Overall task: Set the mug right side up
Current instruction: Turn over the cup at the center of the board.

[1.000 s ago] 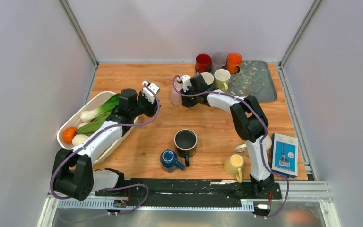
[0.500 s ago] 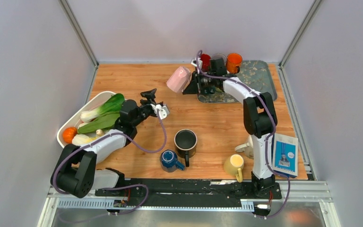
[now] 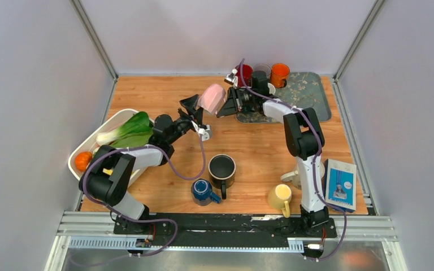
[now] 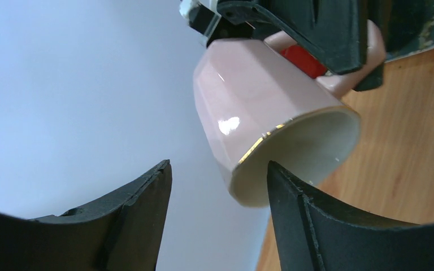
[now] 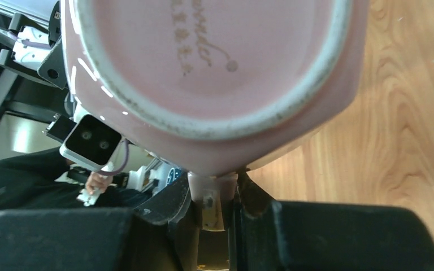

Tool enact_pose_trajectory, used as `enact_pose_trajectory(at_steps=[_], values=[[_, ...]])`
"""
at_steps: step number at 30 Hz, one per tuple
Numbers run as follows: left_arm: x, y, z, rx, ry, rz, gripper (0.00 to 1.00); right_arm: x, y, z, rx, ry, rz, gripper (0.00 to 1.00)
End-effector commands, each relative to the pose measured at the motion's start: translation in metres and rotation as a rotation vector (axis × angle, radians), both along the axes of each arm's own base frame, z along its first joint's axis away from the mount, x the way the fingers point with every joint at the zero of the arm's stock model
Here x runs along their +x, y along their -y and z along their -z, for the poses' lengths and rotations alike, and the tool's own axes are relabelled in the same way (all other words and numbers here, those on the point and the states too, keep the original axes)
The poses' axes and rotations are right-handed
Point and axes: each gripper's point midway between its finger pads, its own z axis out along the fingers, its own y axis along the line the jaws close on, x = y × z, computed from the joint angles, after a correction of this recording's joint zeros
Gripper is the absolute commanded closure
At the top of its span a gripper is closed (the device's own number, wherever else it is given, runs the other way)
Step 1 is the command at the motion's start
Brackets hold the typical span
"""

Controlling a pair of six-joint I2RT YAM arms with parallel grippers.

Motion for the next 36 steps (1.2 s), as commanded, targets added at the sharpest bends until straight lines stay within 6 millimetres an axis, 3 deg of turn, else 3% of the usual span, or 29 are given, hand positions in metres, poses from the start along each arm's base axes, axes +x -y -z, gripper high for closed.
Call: enact_pose_trajectory(at_steps=[1,7,10,11,13,14,16,17,18,19,20,22,24,27,30,33,36], values=[[0.006,0.01,-0.039,0.003,0.214,0.027,0.31,-0.024,0.006,-0.037,0.053,0.071,-0.192,1.0],[0.019,0.013,-0.044,-0.034,0.245,0.006,0.5,-0.025,0.004,-0.038,0.051,0.065,-0.202,0.99],[0.021,0.012,-0.045,-0.052,0.234,0.001,0.67,-0.025,0.003,-0.036,0.044,0.043,-0.204,0.8],[0.019,0.011,-0.046,-0.059,0.234,0.002,0.8,-0.025,0.004,-0.037,0.044,0.045,-0.199,0.74],[0.017,0.009,-0.049,-0.075,0.222,-0.003,0.95,-0.02,0.007,-0.04,0.052,0.081,-0.169,0.66],[0.017,0.008,-0.047,-0.085,0.199,-0.007,0.98,-0.016,0.009,-0.043,0.061,0.116,-0.145,0.61],[0.019,0.002,-0.043,-0.111,0.132,-0.037,1.0,-0.004,0.012,-0.059,0.076,0.178,-0.076,0.42],[0.02,-0.004,-0.052,-0.134,0.119,-0.071,1.0,0.002,0.012,-0.067,0.078,0.203,-0.038,0.32],[0.023,-0.006,-0.04,-0.158,0.02,-0.087,1.0,0.008,0.011,-0.077,0.079,0.233,0.002,0.25],[0.024,-0.013,-0.054,-0.222,-0.02,-0.121,1.0,0.013,0.011,-0.086,0.083,0.269,0.043,0.19],[0.025,-0.019,-0.046,-0.222,-0.101,-0.16,1.0,0.016,0.01,-0.092,0.081,0.293,0.074,0.16],[0.028,-0.024,-0.05,-0.281,-0.23,-0.209,1.0,0.028,0.009,-0.098,0.046,0.374,0.171,0.09],[0.028,-0.029,-0.046,-0.347,-0.386,-0.263,1.0,0.035,0.013,-0.092,-0.028,0.475,0.242,0.01],[0.024,-0.028,-0.037,-0.448,-0.646,-0.338,1.0,0.046,0.024,-0.09,-0.126,0.679,0.3,0.0],[0.013,-0.033,-0.015,-0.447,-0.894,-0.43,1.0,0.05,0.038,-0.1,-0.189,0.943,0.32,0.0],[0.003,-0.042,0.007,-0.517,-1.07,-0.532,1.0,0.035,0.057,-0.095,-0.247,1.414,0.227,0.0],[0.002,-0.044,0.015,-0.561,-1.138,-0.562,1.0,0.019,0.067,-0.083,-0.281,1.612,0.153,0.0]])
